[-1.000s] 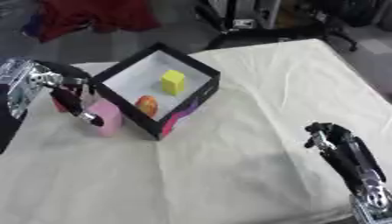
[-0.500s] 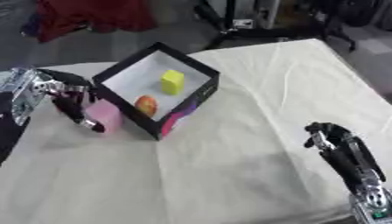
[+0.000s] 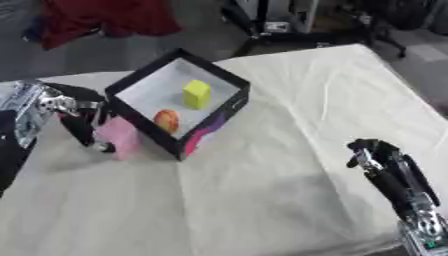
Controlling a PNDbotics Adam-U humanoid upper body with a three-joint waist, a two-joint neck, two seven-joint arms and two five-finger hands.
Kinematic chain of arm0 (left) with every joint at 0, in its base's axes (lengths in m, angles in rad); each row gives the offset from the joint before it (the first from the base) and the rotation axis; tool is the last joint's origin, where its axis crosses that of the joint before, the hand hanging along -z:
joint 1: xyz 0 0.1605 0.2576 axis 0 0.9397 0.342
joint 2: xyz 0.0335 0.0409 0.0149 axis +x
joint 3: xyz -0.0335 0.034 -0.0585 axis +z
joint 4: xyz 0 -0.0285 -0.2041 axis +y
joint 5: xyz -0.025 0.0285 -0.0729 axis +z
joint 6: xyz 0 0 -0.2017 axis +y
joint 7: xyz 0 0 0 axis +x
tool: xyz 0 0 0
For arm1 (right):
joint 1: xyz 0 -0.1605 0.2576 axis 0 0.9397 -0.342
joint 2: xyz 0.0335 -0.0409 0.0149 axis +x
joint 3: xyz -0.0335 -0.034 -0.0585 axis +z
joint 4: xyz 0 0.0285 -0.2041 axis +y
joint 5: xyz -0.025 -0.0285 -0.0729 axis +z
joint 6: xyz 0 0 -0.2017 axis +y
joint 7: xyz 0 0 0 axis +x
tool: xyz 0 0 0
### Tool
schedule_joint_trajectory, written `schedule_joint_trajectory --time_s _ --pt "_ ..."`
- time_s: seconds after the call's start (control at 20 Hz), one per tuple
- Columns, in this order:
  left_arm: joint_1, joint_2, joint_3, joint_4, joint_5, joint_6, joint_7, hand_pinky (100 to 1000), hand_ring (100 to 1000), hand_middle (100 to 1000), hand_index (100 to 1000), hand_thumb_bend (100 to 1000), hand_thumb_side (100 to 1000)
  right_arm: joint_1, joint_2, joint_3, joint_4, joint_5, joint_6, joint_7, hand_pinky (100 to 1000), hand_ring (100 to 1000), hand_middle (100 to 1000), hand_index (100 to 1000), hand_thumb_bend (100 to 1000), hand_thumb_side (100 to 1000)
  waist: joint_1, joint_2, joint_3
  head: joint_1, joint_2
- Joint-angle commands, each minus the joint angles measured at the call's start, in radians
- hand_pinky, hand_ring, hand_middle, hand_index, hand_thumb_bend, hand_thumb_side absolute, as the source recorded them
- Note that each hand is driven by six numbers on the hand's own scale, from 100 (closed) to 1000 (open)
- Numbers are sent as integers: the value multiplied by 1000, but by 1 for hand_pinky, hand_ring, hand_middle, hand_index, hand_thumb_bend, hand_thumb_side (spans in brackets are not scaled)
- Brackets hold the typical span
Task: Pick up objects on the table and place them in the box.
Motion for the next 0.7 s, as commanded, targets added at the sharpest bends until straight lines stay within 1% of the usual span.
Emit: schedule_joint_trajectory --time_s 0.05,0.1,0.15,0.2,0.3,0.4,0.5,0.6,0.7 --pt "-10 12 8 -15 1 -107 -86 639 516 565 769 308 394 -8 -12 -6 -10 1 -1 -1 710 512 417 630 100 632 3 -16 0 -4 -2" --pt "-9 14 8 -17 1 -106 -81 639 516 565 769 308 394 -7 -12 -6 -10 1 -1 -2 710 512 417 630 100 632 3 -16 0 -4 -2" --pt "-10 19 9 -20 3 -107 -76 618 496 535 739 249 354 -7 -12 -6 -10 1 -1 -2 710 512 417 630 100 631 3 -16 0 -5 -2" --pt "-11 24 9 -26 5 -107 -73 613 488 522 725 220 336 -7 -12 -6 -10 1 -1 -2 710 512 417 630 100 631 3 -16 0 -5 -2" --pt "-19 45 7 -52 15 -111 -69 613 483 514 718 194 313 -7 -13 -7 -10 1 -1 -2 710 512 417 630 100 630 3 -17 0 -7 -2" --pt "-33 77 2 -94 38 -115 -78 613 482 512 716 187 310 -6 -13 -7 -9 1 -1 -3 710 512 417 630 100 630 4 -17 1 -8 -2" --pt "-55 125 -1 -155 70 -113 -94 619 483 513 715 188 305 -5 -15 -8 -9 2 0 -4 710 512 417 630 100 631 6 -19 3 -10 -2" --pt "-76 175 0 -224 101 -102 -114 625 488 517 718 193 305 -4 -16 -8 -9 2 0 -4 710 512 417 630 100 630 8 -21 3 -11 -2" --pt "-100 213 15 -287 117 -80 -120 633 491 521 722 201 304 -3 -18 -9 -8 3 0 -5 710 512 417 630 100 629 9 -23 5 -15 -2"
